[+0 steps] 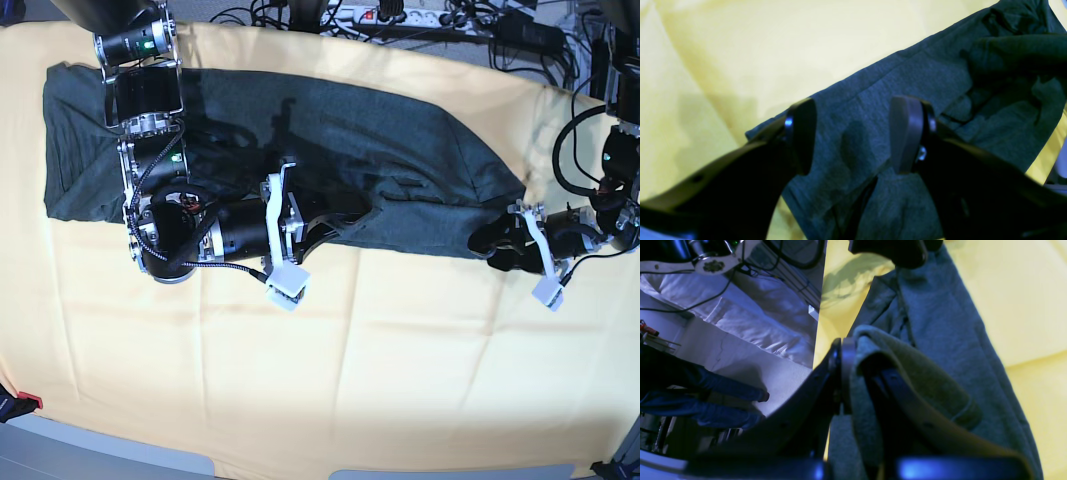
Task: Fold the T-shirt properly
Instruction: 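Grasp the sleeve cuff with the right gripper and drag it toward the left gripper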
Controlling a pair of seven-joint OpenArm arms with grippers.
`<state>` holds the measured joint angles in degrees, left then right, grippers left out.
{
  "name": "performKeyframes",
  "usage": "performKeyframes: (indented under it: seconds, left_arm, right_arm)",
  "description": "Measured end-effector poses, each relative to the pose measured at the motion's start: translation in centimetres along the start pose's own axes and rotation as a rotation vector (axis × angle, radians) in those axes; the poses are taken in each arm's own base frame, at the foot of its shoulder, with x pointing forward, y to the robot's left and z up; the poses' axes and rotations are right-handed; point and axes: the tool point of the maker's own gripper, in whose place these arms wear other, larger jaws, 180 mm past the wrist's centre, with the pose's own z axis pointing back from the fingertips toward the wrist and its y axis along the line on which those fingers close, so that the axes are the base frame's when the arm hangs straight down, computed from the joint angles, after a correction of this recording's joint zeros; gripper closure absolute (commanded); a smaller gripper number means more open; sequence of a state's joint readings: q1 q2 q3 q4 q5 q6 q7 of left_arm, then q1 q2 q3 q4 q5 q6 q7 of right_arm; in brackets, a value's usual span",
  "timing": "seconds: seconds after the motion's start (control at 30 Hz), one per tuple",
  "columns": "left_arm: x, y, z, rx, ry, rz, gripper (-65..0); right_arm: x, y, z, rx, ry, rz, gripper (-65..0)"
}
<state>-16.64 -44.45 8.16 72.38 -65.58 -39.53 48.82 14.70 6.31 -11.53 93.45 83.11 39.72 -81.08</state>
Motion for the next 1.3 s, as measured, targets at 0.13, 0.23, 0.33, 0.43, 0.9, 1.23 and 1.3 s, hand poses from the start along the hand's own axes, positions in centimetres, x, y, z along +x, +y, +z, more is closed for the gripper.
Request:
performKeyframes:
  seconds: [0.13, 0.23, 0.33, 0.43, 0.9, 1.23, 1.3]
  left_arm:
    - [0.0, 0.0, 0.0, 0.0, -0.001, 0.0, -36.0]
    - [0.0, 0.0, 0.0, 0.0, 0.0, 0.0, -36.0]
    - [0.0, 0.0, 0.0, 0.0, 0.0, 0.0, -36.0]
    - [0.0, 0.0, 0.0, 0.0, -0.001, 0.0, -36.0]
    - [0.0, 0.0, 0.0, 0.0, 0.0, 0.0, -36.0]
    - [-0.4, 0.3, 0.0, 0.016, 0.021, -0.014, -36.0]
    - [-0.3, 0.3, 0.0, 0.018, 0.019, -0.016, -36.0]
  right_arm:
    - [0.5, 0.5, -0.7, 0.019, -0.017, 0.001, 0.0]
    - [1.1, 1.0, -1.4, 0.04, -0.04, 0.004, 0.0]
    - [1.7, 1.5, -2.1, 0.061, -0.059, 0.006, 0.0]
    - [2.4, 2.0, -2.8, 0.081, -0.081, 0.012, 0.0]
    - [4.1, 2.3, -3.2, 0.094, -0.102, 0.048, 0.0]
    - [0.5, 5.0, -7.3, 0.167, 0.118, 0.119, -42.0]
    - [1.6, 5.1, -7.1, 0.176, 0.106, 0.149, -42.0]
